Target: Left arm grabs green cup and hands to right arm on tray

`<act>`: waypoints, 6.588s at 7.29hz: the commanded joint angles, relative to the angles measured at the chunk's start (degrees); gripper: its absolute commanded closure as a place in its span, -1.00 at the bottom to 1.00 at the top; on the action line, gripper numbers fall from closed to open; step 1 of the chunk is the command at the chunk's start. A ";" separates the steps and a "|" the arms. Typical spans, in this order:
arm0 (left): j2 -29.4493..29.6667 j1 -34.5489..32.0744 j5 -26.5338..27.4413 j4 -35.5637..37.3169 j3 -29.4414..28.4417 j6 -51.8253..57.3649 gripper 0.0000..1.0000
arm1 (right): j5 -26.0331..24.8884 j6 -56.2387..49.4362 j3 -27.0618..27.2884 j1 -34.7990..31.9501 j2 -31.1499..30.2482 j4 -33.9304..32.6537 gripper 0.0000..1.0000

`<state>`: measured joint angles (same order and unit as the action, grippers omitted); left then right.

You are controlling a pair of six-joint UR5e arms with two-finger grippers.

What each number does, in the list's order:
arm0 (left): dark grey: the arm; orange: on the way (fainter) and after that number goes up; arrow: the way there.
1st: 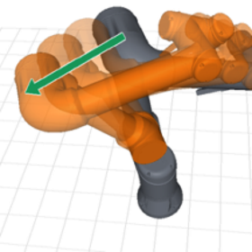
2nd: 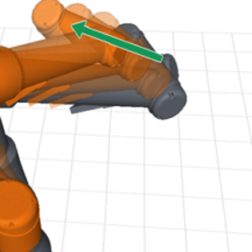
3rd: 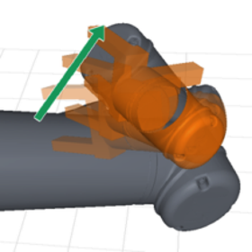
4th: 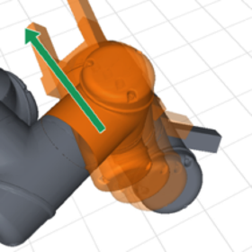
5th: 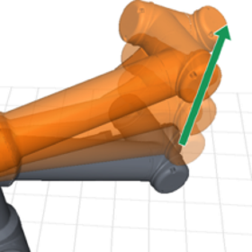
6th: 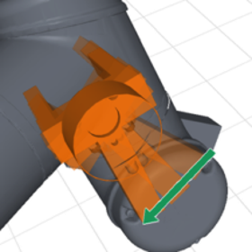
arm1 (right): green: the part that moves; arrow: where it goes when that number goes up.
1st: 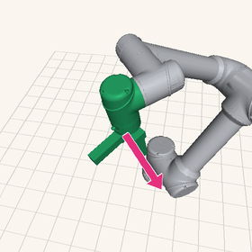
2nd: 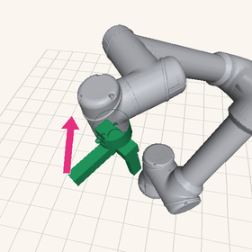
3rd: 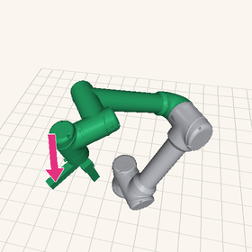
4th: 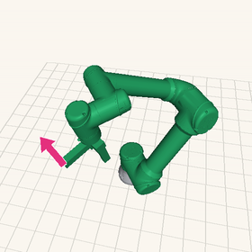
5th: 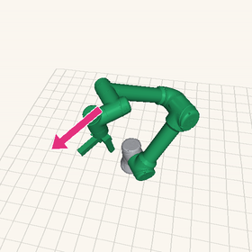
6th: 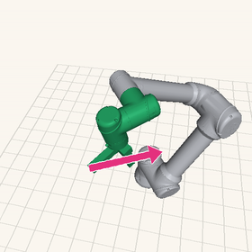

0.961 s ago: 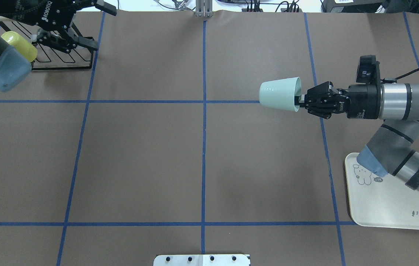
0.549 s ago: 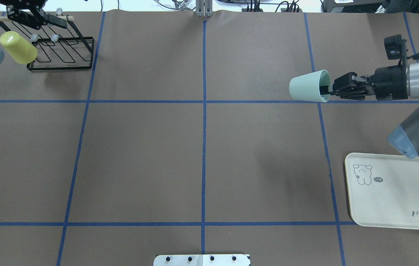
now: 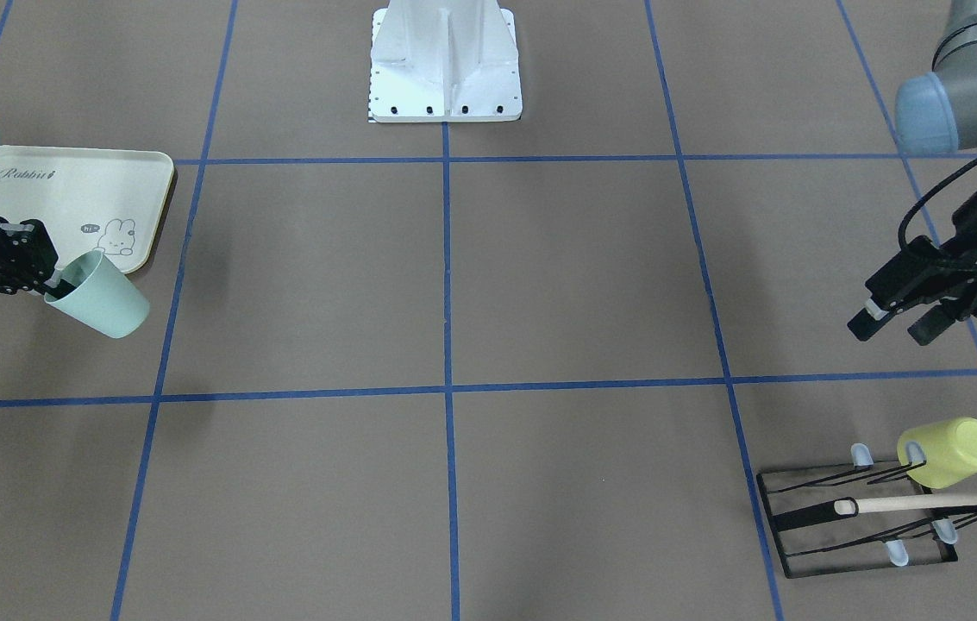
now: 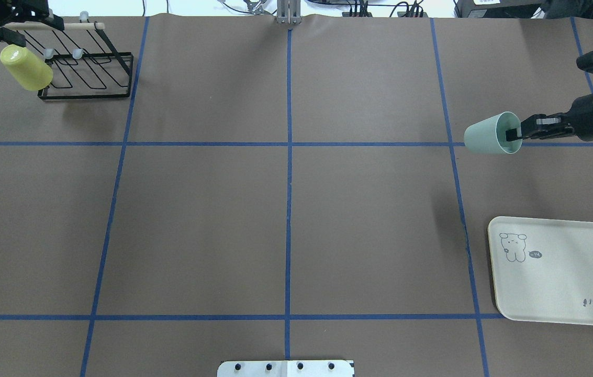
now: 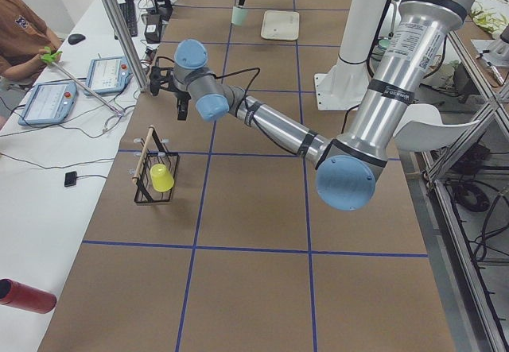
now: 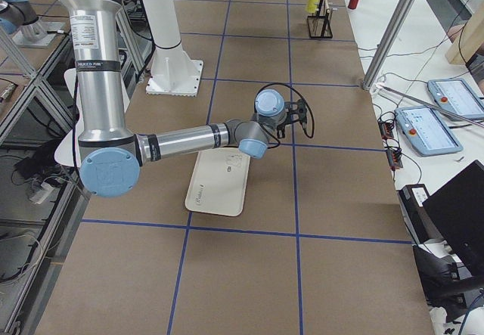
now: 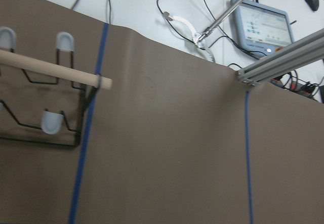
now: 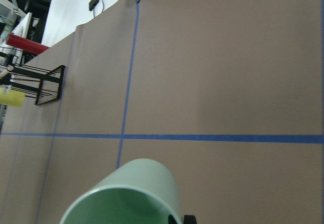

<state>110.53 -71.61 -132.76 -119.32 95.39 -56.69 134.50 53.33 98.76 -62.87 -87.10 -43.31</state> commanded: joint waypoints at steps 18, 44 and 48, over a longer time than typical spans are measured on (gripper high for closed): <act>-6.99 -0.90 3.83 28.97 16.93 19.86 -1.00 | -2.57 -18.88 14.16 8.65 -23.90 -22.87 -0.99; -24.22 -10.83 -4.43 28.17 9.99 47.82 -1.00 | -5.21 -32.24 10.22 -12.10 -6.24 -47.04 -0.99; -25.27 -10.92 0.56 28.17 9.64 47.99 -1.00 | -5.21 -31.97 9.69 -12.70 -9.47 -44.32 -0.99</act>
<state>85.76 -82.47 -133.70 -91.11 105.12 -8.80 129.03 21.45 108.66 -74.94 -94.83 -88.48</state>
